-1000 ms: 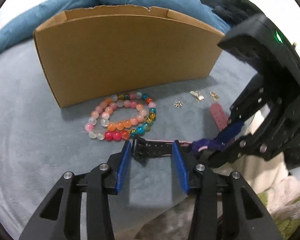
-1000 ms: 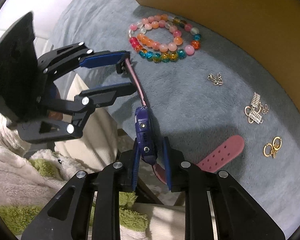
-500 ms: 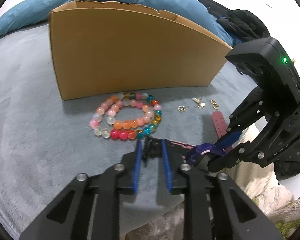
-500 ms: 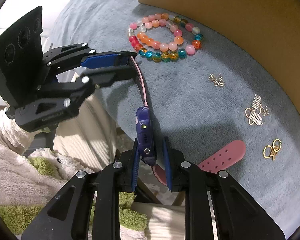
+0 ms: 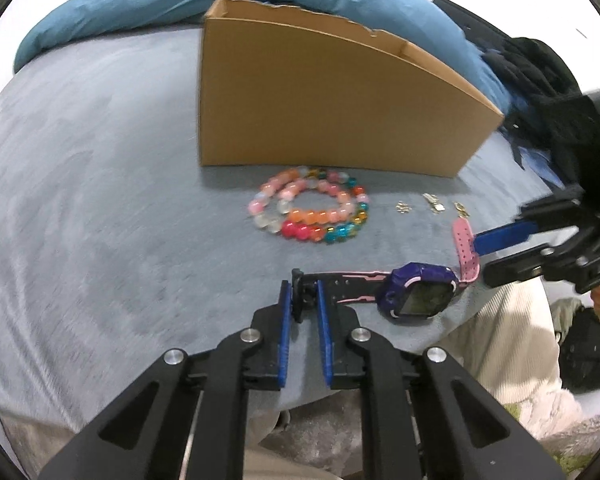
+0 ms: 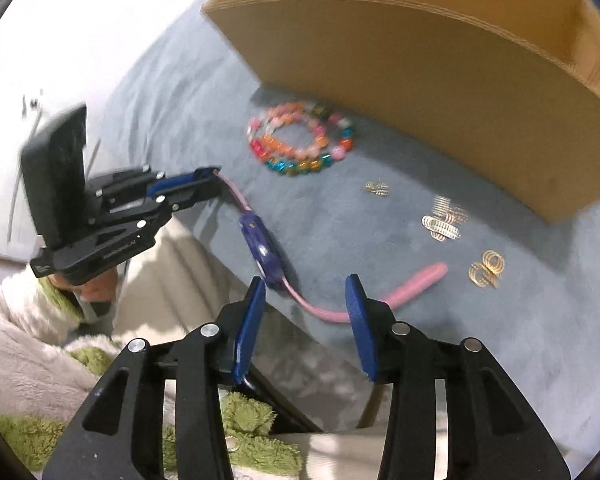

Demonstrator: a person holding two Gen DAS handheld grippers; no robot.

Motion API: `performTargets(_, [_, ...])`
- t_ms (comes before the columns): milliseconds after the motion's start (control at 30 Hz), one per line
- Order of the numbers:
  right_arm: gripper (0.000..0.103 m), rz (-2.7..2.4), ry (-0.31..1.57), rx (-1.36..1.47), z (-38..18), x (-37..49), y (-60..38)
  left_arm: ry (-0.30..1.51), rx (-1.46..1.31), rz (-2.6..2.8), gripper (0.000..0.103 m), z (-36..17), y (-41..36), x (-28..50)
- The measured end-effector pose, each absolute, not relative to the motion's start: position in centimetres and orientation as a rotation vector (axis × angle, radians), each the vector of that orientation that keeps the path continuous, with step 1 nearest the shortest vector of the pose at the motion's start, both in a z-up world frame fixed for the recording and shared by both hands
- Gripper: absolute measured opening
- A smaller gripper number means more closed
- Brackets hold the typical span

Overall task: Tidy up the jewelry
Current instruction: 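Grasp the black strap end with the left tool while the right tool releases the watch face, then grasp the other strap end of the watch with the right tool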

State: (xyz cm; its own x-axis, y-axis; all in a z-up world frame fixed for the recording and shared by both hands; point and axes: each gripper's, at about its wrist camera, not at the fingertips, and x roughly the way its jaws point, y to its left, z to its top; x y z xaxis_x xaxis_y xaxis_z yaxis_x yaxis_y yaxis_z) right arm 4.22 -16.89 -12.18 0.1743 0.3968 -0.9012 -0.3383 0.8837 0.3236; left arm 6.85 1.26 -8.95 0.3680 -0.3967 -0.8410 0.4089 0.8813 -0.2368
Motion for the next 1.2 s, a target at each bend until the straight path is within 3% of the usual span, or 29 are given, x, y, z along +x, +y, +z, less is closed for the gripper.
performTargets(500, [0.04, 0.286, 1.109, 0.226, -12.7, 1.9, -21.0, 1.146, -0.064, -0.301, 0.011, -8.2, 5.1, 7.5])
performTargets(1067, [0.038, 0.174, 1.129, 0.314, -16.0, 5.9, -20.1, 1.175, -0.046, -0.259, 0.012, -9.5, 4.9, 8.2])
performTargets(1200, [0.023, 0.163, 1.113, 0.311, -16.0, 5.7, -19.8, 1.171, -0.036, -0.253, 0.012, -9.5, 4.5, 8.4])
